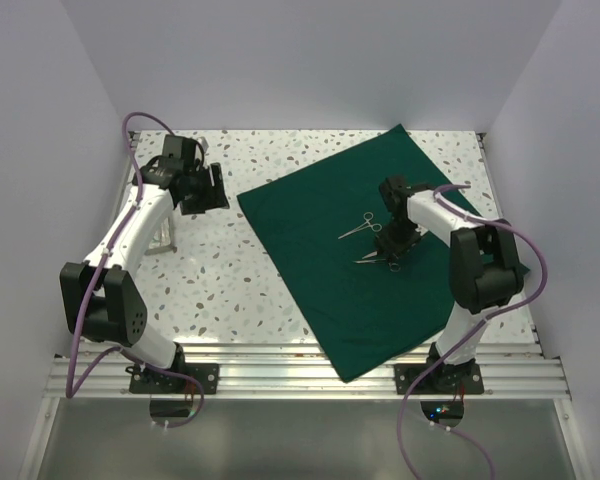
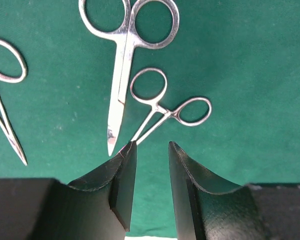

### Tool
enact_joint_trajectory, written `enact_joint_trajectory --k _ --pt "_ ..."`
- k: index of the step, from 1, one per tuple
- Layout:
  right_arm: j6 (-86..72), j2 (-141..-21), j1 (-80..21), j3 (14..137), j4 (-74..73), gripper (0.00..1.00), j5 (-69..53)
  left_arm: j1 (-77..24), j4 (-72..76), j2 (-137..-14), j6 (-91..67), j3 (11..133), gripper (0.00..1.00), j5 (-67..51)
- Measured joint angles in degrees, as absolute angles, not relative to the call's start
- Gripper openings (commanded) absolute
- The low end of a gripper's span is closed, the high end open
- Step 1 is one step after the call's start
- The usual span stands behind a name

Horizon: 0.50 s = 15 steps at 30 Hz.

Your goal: Prepare the surgical pack

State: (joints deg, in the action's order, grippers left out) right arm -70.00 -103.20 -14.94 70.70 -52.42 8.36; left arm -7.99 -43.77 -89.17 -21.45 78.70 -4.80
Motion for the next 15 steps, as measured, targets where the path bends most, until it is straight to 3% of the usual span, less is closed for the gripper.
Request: enact_joint_trajectory --k 15 --pt "-73.7 -107.8 -14.9 71.4 -51.5 0.33 8.3 -8.0 -43.7 -89.2 -21.2 78.2 0.67 -5.8"
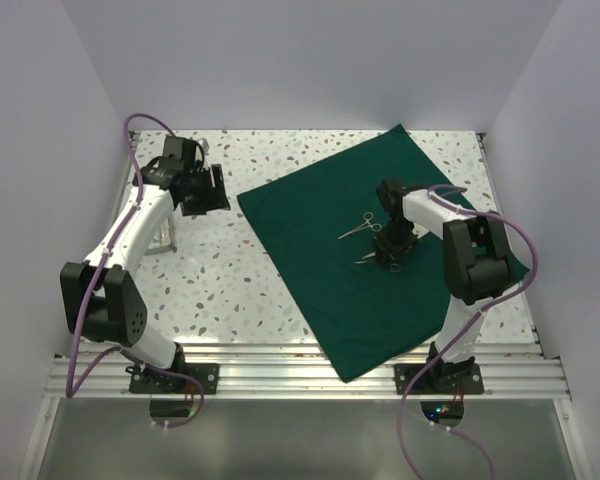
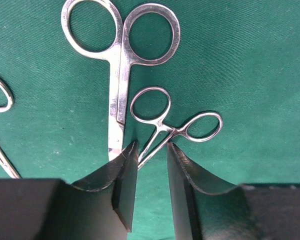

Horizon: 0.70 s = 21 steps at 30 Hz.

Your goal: Prepare the surgical pack

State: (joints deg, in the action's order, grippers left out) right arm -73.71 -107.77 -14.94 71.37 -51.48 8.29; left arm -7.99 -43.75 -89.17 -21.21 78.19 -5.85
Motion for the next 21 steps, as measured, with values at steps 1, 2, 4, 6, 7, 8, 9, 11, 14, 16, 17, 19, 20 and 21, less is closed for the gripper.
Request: enact_joint_trajectory --k 1,2,4,6,7,8,9,11,14,16,17,19,20,21 --pt "-73.9 -108.0 -14.9 71.5 -51.6 0.32 8.3 -8.0 -43.7 -89.2 -21.2 78.2 0.67 -5.8" --pt "-74.0 -108.1 -14.9 71.7 -51.7 0.30 8.2 -8.0 -43.7 -89.2 -21.2 78.2 0.67 -5.8" --pt "-74.4 -108.3 -14.9 71.9 -51.8 0.25 8.2 -8.0 -43.7 -89.2 -21.2 78.2 0.67 -5.8" --pt "-75.2 -108.3 -14.9 71.8 -51.7 0.18 8.0 -8.0 -43.7 -89.2 -21.2 78.2 0.67 -5.8" --pt "-75.6 -108.3 -14.9 71.7 -51.6 0.15 7.9 -8.0 -43.7 -89.2 -21.2 78.2 0.67 -5.8" --pt "-76.1 -108.2 -14.9 71.5 -51.6 0.13 7.8 -8.0 -43.7 -89.2 -21.2 78.2 0.67 -5.8" --pt "-76.4 -108.1 -14.9 71.4 -51.6 0.10 7.7 -8.0 -43.7 -89.2 -21.2 78.2 0.67 -5.9" --pt "-77.1 -107.7 -14.9 71.0 -51.4 0.05 7.6 -8.0 -43.7 -89.2 -21.2 78.2 0.67 -5.8" --pt "-77.6 -107.0 -14.9 70.2 -50.9 0.00 7.6 -8.0 -43.7 -89.2 -21.2 78.2 0.67 -5.8" --pt "-77.6 -106.3 -14.9 69.5 -50.7 0.00 7.6 -8.0 -43.7 -89.2 -21.3 78.2 0.67 -6.0" --pt "-77.4 -105.8 -14.9 69.0 -50.8 0.00 7.6 -8.0 -43.7 -89.2 -21.3 78.2 0.67 -6.2" --pt "-76.9 -105.1 -14.9 68.5 -51.3 0.00 7.6 -8.0 -43.7 -89.2 -21.4 78.2 0.67 -6.8" --pt "-76.1 -104.4 -14.9 68.1 -51.5 0.00 7.6 -8.0 -43.7 -89.2 -21.5 78.2 0.67 -7.2" --pt "-75.6 -103.7 -14.9 67.9 -51.7 0.00 7.6 -8.0 -43.7 -89.2 -21.5 78.2 0.67 -7.5"
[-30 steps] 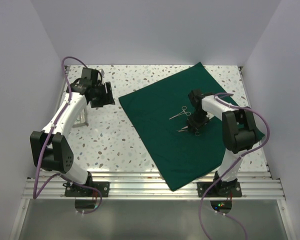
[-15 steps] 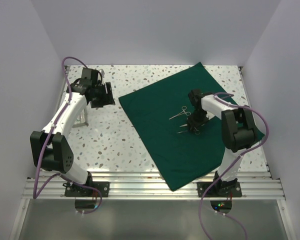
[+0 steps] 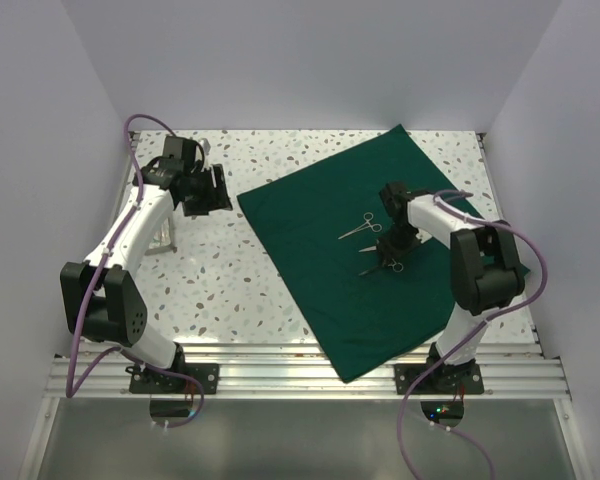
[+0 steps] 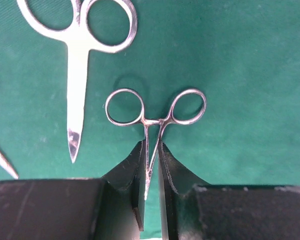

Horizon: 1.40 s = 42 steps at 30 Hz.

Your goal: Prepare the surgical pack

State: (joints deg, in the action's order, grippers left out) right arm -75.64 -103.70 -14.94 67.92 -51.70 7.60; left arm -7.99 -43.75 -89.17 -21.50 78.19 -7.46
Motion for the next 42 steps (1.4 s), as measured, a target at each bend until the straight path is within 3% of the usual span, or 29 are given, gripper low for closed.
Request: enact_joint_trajectory --k 7,12,13,16,20,29,42 --pt "-72.2 -97.3 -14.9 67.7 -51.7 0.00 7.9 -8.0 -43.0 -89.3 -22.2 78.2 0.67 -11.0" --pt "-67.3 -96.4 -14.9 68.2 -50.4 0.02 7.5 -8.1 -37.2 -90.3 -23.7 75.7 0.68 -21.3" --pt "-65.8 -96.6 -14.9 68.4 -50.0 0.17 7.2 -8.3 -36.0 -90.8 -24.3 75.0 0.68 -23.0" --pt "-61.7 -100.4 -15.0 73.8 -51.6 0.38 6.5 -9.2 -34.4 -92.0 -25.1 73.6 0.68 -26.2" --pt "-58.9 -105.7 -15.4 80.3 -50.1 0.48 6.9 -10.4 -33.7 -92.6 -26.0 73.3 0.68 -28.4" --pt "-58.5 -121.7 -19.0 101.6 -54.5 0.47 9.2 -10.9 -33.5 -92.9 -25.9 72.7 0.68 -29.3" --pt "-62.3 -124.6 -22.1 103.4 -60.4 0.42 12.1 -10.9 -33.5 -93.6 -25.3 72.5 0.68 -29.5"
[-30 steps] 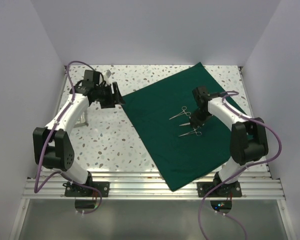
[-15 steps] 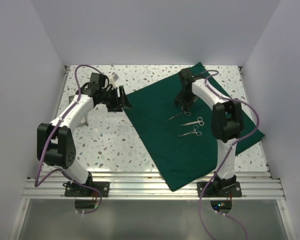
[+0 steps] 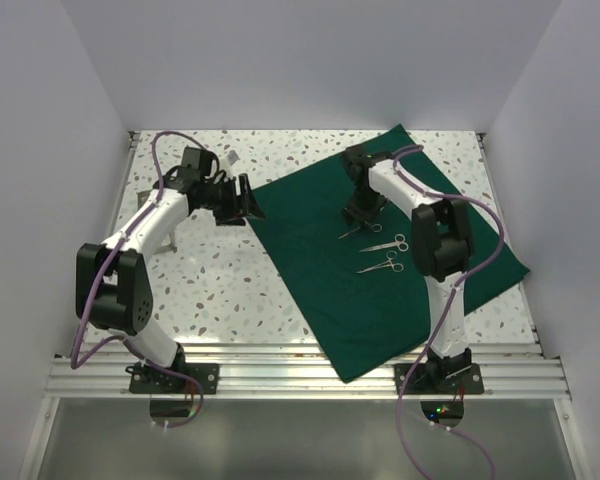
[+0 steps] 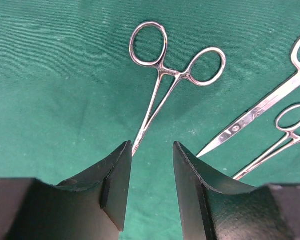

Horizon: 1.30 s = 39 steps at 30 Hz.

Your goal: Prepare the surgical pack

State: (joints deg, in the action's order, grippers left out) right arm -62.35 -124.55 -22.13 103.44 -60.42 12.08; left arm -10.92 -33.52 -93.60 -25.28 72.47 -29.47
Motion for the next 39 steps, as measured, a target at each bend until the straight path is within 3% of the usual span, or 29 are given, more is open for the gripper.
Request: enact_joint_trajectory --k 21,33,39 --pt "-64.6 -129.3 -22.8 105.1 -60.6 0.29 12.5 -10.9 -33.6 -95.0 -24.3 72.5 0.68 -30.3" --pt "-64.7 -130.1 -22.8 106.1 -61.4 0.32 12.5 -10.9 -33.7 -95.0 -24.3 72.5 0.68 -30.9" --pt "-64.4 -130.1 -22.7 106.0 -61.2 0.29 12.0 -10.9 -33.9 -95.0 -24.3 72.5 0.68 -31.1"
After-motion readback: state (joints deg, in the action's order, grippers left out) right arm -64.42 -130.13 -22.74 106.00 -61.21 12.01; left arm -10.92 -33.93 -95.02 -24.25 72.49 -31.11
